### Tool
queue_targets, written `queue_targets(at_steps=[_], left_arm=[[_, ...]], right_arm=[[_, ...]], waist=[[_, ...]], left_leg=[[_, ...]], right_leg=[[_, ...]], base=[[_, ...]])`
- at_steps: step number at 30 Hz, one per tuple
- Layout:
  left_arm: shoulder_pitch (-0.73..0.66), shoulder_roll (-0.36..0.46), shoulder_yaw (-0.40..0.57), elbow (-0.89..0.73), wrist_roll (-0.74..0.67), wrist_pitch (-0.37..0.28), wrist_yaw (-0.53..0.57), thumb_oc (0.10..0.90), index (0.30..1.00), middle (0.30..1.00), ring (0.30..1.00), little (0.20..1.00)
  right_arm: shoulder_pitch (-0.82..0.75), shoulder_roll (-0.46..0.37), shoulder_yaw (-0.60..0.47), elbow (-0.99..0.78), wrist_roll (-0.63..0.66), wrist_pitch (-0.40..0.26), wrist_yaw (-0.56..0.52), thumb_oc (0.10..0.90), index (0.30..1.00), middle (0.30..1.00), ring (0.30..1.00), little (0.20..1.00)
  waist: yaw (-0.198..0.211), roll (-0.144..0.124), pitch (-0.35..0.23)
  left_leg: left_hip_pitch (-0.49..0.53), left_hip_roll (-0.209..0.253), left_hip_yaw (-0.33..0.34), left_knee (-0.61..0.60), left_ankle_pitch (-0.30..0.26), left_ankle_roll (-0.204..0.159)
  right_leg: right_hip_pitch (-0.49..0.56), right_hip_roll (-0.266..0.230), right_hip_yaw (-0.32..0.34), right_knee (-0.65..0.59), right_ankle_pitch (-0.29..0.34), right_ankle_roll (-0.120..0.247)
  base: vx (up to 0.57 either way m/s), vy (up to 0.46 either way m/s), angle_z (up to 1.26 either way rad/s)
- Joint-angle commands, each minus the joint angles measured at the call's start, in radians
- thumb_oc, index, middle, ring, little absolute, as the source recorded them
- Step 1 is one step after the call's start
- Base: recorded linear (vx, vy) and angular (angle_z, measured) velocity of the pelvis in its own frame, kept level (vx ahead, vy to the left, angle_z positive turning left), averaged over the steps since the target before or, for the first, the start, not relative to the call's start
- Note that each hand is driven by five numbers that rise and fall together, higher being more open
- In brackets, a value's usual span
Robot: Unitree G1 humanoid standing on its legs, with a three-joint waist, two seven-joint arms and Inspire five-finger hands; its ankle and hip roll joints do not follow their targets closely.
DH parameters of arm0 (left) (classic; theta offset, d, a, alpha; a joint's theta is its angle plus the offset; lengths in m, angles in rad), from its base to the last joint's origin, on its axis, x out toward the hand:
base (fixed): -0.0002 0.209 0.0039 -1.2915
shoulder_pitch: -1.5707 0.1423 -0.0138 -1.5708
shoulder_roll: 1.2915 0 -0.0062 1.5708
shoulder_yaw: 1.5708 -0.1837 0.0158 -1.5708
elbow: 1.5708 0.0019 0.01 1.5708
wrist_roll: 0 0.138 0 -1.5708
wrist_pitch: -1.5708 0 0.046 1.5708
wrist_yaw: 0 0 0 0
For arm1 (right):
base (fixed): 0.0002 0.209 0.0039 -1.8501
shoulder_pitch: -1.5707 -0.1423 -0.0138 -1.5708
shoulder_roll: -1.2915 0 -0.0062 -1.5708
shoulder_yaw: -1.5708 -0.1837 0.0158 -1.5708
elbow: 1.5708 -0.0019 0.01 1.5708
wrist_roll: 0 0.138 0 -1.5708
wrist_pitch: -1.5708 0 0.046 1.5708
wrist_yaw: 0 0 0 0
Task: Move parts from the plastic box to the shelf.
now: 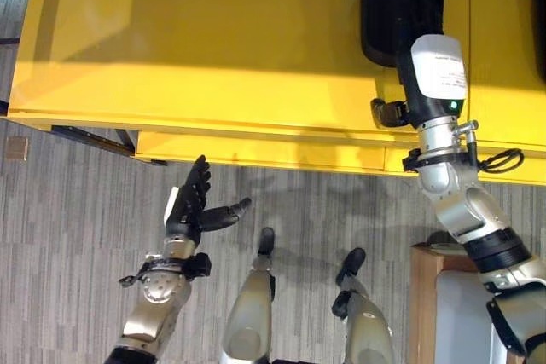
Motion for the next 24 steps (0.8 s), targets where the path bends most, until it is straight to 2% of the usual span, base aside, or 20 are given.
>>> queue_targets(at_steps=[1, 11, 24], left_arm=[[0.056, 0.079, 0.040, -0.111, 0.018, -0.092, -0.017, 0.900, 1.000, 1.000, 1.000, 1.000], [0.057, 0.085, 0.043, -0.100, 0.007, -0.095, -0.024, 0.900, 1.000, 1.000, 1.000, 1.000], [0.056, 0.082, 0.048, -0.094, -0.007, -0.095, -0.020, 0.900, 1.000, 1.000, 1.000, 1.000]], right_arm=[[-0.145, -0.074, 0.048, -0.002, -0.049, -0.034, -0.008, 0.900, 1.000, 1.000, 1.000, 1.000], [-0.205, -0.091, 0.139, 0.115, -0.010, -0.041, 0.046, 0.900, 1.000, 1.000, 1.000, 1.000], [-0.165, -0.076, 0.128, 0.128, 0.092, -0.058, 0.065, 0.900, 1.000, 1.000, 1.000, 1.000]], waist=[[0.007, -0.017, -0.080], [0.015, -0.016, -0.075], [0.011, -0.015, -0.067]], left_leg=[[-0.012, 0.022, 0.046, -0.013, 0.018, 0.020], [-0.015, 0.023, 0.043, -0.014, 0.019, 0.020], [-0.016, 0.026, 0.039, -0.010, 0.019, 0.020]], right_leg=[[0.016, -0.075, 0.020, 0.156, -0.098, 0.055], [0.018, -0.074, 0.017, 0.159, -0.101, 0.053], [0.014, -0.070, 0.018, 0.171, -0.108, 0.048]], base=[[0.00, 0.000, 0.00], [0.00, 0.000, 0.00], [0.00, 0.000, 0.00]])
